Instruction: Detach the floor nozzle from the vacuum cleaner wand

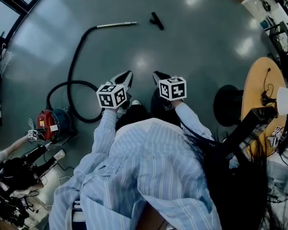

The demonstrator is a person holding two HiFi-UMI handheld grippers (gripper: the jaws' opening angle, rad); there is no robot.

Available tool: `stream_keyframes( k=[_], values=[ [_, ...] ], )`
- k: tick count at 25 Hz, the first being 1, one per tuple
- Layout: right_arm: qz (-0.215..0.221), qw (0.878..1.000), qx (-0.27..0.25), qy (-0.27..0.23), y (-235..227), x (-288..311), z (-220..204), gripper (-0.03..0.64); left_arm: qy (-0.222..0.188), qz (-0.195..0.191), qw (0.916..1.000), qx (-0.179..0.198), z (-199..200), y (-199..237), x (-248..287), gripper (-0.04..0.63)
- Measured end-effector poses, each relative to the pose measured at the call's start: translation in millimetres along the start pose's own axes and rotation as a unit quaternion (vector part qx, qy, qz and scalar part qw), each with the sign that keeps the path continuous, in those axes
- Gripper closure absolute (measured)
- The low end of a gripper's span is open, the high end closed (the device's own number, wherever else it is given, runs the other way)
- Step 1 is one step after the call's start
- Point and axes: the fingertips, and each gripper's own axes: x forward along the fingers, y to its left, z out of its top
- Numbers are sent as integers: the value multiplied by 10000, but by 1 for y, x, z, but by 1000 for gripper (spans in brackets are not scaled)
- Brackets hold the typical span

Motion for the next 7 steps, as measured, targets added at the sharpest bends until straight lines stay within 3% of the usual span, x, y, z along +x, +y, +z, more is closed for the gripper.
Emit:
stream_keyframes(
  k=[7],
  values=[
    [34, 9999, -100, -35, -11, -13, 5, 583, -63, 52, 9999, -62, 1, -12, 5, 588]
  ],
)
